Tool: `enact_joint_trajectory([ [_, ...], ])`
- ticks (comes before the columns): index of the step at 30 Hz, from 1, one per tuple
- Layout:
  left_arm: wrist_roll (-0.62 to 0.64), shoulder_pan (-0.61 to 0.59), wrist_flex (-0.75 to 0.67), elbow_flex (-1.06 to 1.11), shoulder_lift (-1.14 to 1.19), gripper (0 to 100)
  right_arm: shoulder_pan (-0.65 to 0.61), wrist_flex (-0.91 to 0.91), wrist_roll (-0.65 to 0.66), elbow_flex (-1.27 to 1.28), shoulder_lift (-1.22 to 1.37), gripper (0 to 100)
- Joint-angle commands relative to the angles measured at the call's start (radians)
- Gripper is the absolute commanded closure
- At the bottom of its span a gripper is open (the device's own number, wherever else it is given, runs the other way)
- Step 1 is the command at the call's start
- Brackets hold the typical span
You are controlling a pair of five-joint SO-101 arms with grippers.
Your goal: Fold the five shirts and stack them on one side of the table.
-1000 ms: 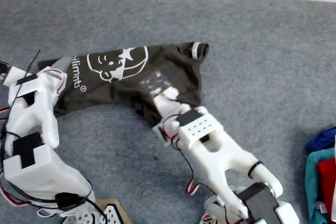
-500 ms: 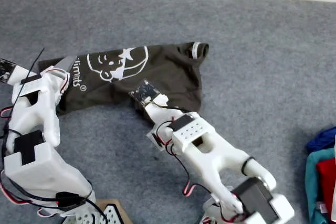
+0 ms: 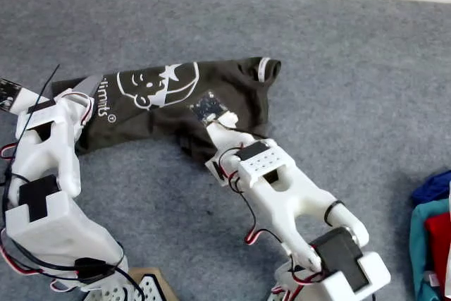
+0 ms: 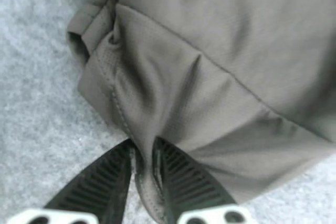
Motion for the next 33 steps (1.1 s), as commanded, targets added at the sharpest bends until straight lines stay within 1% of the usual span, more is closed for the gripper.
enact_joint_trajectory([
  [1,0.003,0.019,-0.021,-0.016,0.005,45,0.041,-0.016,-0.037,-0.042,-0.082,98.1],
  [3,0.003,0.019,-0.021,-0.015,0.005,45,0.041,-0.027,-0.034,-0.053,-0.101,98.1],
  [11,0.003,0.019,-0.021,-0.013,0.005,45,0.064,-0.028,-0.032,-0.237,-0.097,98.1],
  [14,0.003,0.019,-0.021,-0.013,0.005,45,0.068,-0.03,0.029,-0.308,-0.056,98.1],
  [20,0.003,0.019,-0.021,-0.012,0.005,45,0.105,-0.025,0.041,-0.572,0.246,98.1],
  [28,0.003,0.019,-0.021,-0.012,0.005,45,0.163,0.133,0.038,-1.072,0.631,98.1],
  [33,0.002,0.019,-0.021,-0.012,0.005,45,0.174,0.185,0.037,-1.274,0.789,97.4],
])
